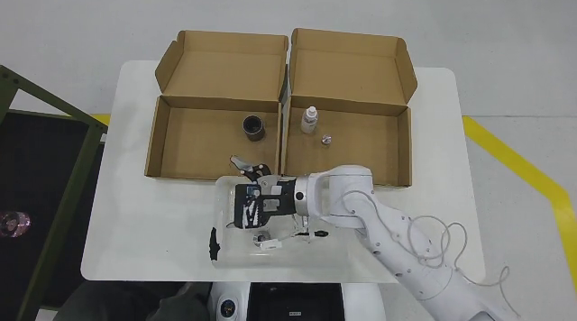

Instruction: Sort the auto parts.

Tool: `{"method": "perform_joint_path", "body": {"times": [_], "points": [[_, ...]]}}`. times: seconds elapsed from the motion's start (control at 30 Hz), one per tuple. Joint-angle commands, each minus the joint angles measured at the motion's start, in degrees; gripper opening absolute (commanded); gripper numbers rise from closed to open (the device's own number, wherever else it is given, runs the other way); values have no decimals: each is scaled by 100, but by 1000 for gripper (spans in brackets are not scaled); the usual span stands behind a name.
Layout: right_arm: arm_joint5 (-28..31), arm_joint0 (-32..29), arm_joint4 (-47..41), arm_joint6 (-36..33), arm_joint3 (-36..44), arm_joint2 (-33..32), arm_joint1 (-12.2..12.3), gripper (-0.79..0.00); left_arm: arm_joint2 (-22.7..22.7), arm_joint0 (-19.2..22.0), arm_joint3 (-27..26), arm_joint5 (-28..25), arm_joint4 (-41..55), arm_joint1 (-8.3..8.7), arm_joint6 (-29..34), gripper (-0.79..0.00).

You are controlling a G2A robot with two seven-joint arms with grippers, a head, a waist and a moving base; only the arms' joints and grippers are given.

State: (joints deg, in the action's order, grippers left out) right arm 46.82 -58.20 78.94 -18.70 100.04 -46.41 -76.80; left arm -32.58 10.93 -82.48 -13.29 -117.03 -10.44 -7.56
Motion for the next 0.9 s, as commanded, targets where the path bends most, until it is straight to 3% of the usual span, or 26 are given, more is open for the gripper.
{"method": "perform_joint_path", "body": {"times": [0.0,0.47,0.87], "points": [[88,-131,-9,-103,154,-22,36,0,0,0,0,0,0,0,0,0],[351,-596,188,-591,503,-21,199,0,0,0,0,0,0,0,0,0],[342,-682,432,-812,463,34,274,-89,0,0,0,0,0,0,0,0]]}}
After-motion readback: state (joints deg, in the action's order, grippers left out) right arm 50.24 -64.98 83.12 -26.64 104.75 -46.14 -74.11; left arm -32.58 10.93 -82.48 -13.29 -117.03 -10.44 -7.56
